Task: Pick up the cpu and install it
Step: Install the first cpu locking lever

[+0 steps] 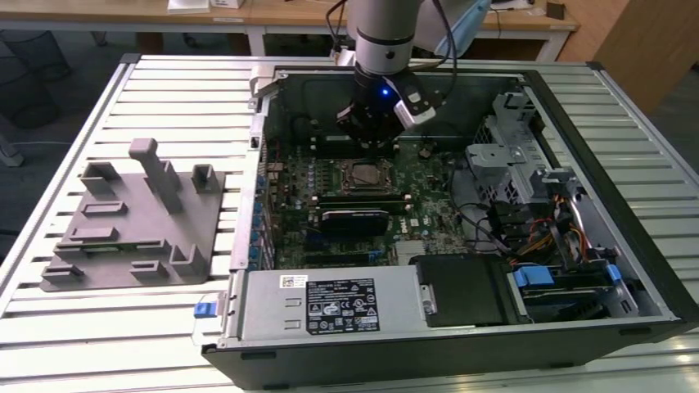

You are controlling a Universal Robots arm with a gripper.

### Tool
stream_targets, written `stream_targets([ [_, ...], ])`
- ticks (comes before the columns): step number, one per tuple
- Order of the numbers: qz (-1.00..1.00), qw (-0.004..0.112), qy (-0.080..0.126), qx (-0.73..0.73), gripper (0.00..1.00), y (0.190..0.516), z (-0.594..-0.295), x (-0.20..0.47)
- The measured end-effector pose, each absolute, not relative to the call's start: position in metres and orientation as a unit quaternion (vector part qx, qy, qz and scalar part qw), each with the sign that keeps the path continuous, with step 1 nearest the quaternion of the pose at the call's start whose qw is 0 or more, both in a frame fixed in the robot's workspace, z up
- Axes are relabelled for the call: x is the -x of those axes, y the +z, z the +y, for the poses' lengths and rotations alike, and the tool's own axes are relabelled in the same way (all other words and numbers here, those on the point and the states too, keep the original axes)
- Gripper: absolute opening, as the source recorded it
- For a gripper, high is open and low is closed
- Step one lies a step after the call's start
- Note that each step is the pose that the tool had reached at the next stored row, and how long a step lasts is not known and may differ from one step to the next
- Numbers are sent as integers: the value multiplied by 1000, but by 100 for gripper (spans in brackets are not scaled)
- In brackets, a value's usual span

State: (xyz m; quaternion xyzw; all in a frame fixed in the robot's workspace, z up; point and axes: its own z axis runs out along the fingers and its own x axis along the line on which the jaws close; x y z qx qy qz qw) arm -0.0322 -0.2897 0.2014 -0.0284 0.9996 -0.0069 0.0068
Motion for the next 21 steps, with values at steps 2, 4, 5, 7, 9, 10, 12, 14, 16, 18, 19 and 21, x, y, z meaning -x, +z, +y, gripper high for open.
stream_targets([
  [2,1000,7,-7,28,11,201,-290,32],
  [4,1000,7,-7,28,11,201,-290,32],
  [5,1000,7,-7,28,11,201,-290,32],
  [7,1000,7,-6,28,11,201,-290,32],
  [9,1000,7,-7,28,11,201,-290,32],
  [10,1000,7,-6,28,11,201,-290,32],
  [12,1000,7,-7,28,11,201,-290,32],
  [14,1000,7,-7,28,11,201,-290,32],
  [16,1000,7,-6,28,11,201,-290,32],
  [18,1000,7,-7,28,11,201,-290,32],
  [19,1000,7,-6,28,11,201,-290,32],
  [21,1000,7,-6,28,11,201,-290,32],
])
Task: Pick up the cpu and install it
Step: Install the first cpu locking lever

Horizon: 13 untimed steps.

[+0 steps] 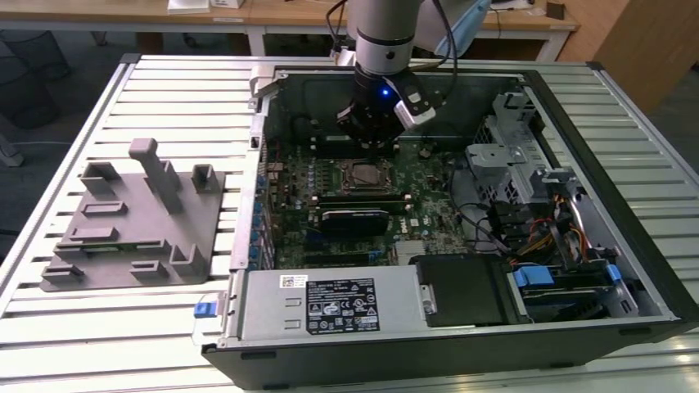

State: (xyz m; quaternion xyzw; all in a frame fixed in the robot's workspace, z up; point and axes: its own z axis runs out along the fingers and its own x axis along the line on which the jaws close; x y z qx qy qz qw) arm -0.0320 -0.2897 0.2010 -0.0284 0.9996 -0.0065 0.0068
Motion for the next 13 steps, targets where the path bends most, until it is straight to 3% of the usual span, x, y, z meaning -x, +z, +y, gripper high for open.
stream_targets([
  [13,1000,7,-6,28,11,201,-290,32],
])
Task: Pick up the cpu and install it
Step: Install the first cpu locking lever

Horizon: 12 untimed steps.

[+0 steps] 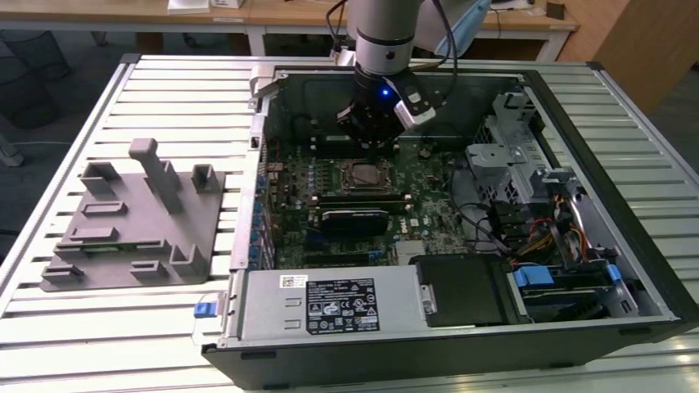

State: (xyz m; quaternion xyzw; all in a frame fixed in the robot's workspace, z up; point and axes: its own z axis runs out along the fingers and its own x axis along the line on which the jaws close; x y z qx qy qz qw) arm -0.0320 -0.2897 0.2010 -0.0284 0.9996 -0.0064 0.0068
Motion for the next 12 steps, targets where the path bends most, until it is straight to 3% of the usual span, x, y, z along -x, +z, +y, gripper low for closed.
stream_targets([
  [12,1000,7,-6,28,11,201,-290,32],
])
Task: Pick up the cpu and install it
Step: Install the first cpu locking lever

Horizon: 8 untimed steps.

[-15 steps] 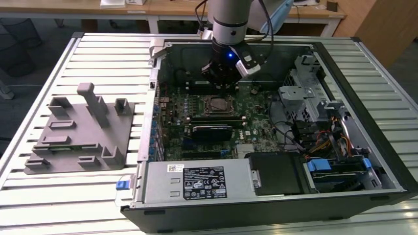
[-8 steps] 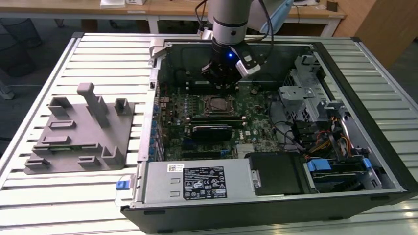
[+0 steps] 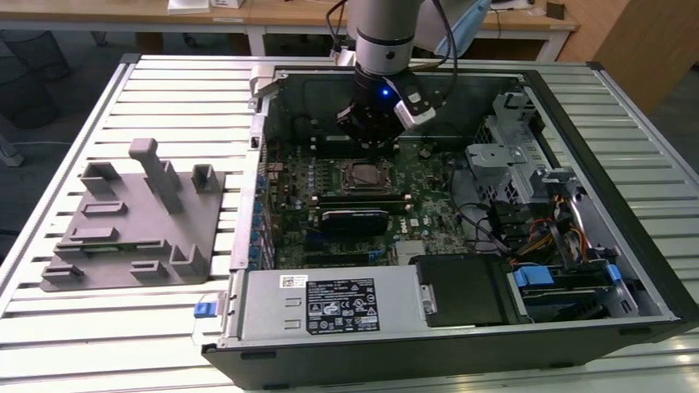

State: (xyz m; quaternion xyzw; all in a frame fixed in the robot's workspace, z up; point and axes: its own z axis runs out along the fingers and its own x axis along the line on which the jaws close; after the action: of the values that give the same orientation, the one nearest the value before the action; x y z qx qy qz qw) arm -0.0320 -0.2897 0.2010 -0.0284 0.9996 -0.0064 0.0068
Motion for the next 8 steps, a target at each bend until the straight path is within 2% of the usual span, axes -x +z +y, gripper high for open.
stream_targets([
  [8,1000,7,-6,28,11,208,-289,32],
])
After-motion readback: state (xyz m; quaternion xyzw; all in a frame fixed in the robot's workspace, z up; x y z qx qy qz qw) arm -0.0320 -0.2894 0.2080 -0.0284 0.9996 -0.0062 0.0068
